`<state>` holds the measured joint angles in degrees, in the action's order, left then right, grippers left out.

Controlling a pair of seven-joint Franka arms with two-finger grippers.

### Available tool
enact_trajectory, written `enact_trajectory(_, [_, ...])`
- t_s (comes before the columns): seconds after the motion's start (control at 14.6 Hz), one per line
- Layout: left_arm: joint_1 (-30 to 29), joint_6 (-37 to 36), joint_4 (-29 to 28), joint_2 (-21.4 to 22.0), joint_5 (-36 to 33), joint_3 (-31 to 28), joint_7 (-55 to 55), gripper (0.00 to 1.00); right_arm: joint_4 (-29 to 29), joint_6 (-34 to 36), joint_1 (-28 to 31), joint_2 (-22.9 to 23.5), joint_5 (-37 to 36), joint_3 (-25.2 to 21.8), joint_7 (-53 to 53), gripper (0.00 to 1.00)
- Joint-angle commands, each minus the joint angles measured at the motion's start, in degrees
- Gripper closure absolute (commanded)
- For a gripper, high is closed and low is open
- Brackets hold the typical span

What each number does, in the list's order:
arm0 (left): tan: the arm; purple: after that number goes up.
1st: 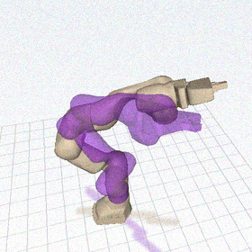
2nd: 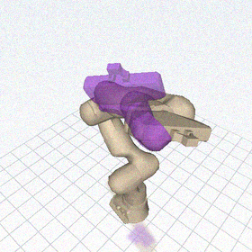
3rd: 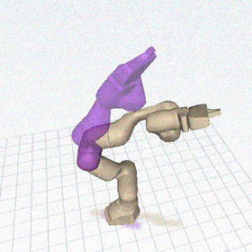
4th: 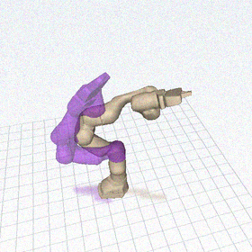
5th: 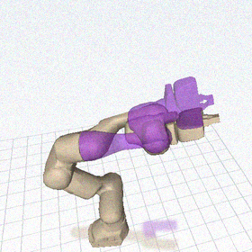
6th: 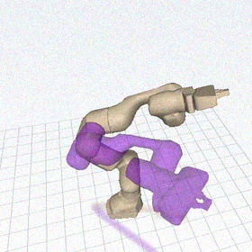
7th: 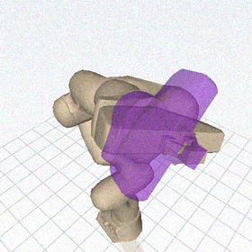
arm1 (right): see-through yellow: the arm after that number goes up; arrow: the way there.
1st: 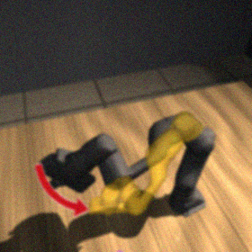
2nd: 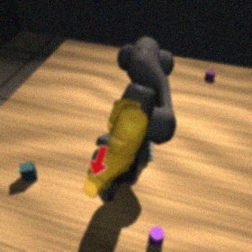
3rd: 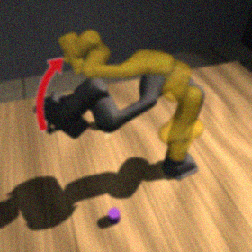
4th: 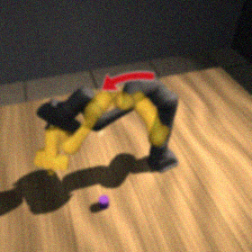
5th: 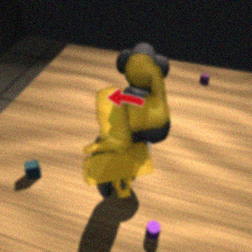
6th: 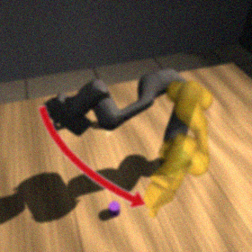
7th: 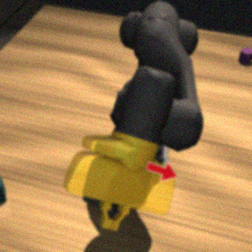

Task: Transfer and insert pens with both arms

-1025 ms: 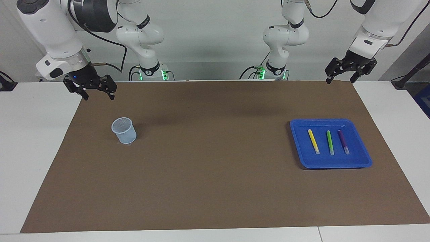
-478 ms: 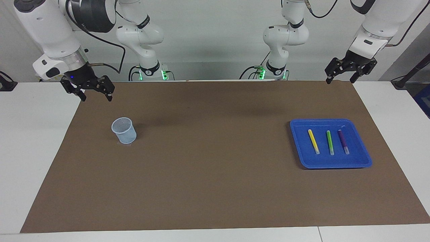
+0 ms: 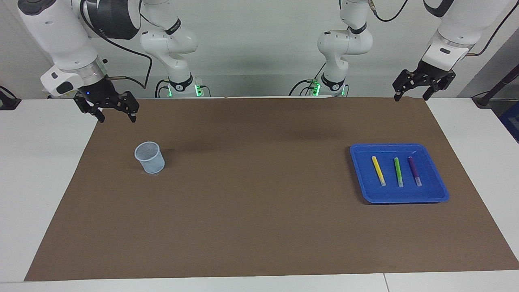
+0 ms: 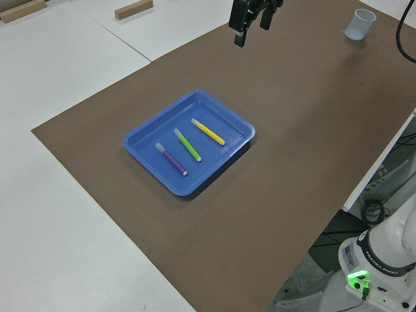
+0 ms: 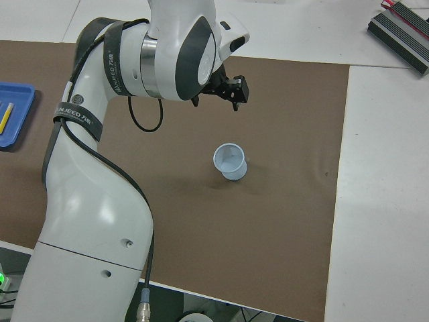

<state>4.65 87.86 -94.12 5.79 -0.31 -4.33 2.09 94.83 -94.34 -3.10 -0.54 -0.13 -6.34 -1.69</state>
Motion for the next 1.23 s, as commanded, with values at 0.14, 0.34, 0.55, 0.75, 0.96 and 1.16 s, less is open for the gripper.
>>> enact_trajectory(0.14, [-1.2, 0.9, -1.2, -0.1, 0.5, 0.2, 0.5, 0.00, 1.5, -0.7, 0.1, -1.2, 1.5, 0.2, -0.9, 0.00])
enact_trajectory(0.34, [-2.5, 0.6, -1.4, 0.3, 2.0, 0.1, 0.9, 0.00, 2.0, -1.3, 0.4, -1.2, 1.5, 0.3, -0.5, 0.00])
enact_trajectory(0.55, [-2.5, 0.7, -1.9, 0.4, 2.1, 0.1, 1.1, 0.00, 2.1, -0.7, 0.1, -1.5, 1.5, 0.3, -0.8, 0.00])
enact_trajectory(0.75, [-1.9, 0.3, -1.9, 0.4, 2.1, 0.2, 0.9, 0.00, 2.2, -1.3, -0.7, -1.5, 1.7, 0.5, -0.4, 0.00])
enact_trajectory(0.96, [-1.9, -0.1, -1.9, 0.4, 2.1, 0.2, 0.9, 0.00, 3.2, -4.3, -3.1, -1.5, 1.8, 0.5, -0.2, 0.00])
enact_trajectory(1.16, [-2.0, 1.3, -4.7, 1.8, 2.1, 0.2, 0.9, 0.00, 5.5, -10.7, -5.5, -2.0, 3.0, 0.5, 2.3, 0.00])
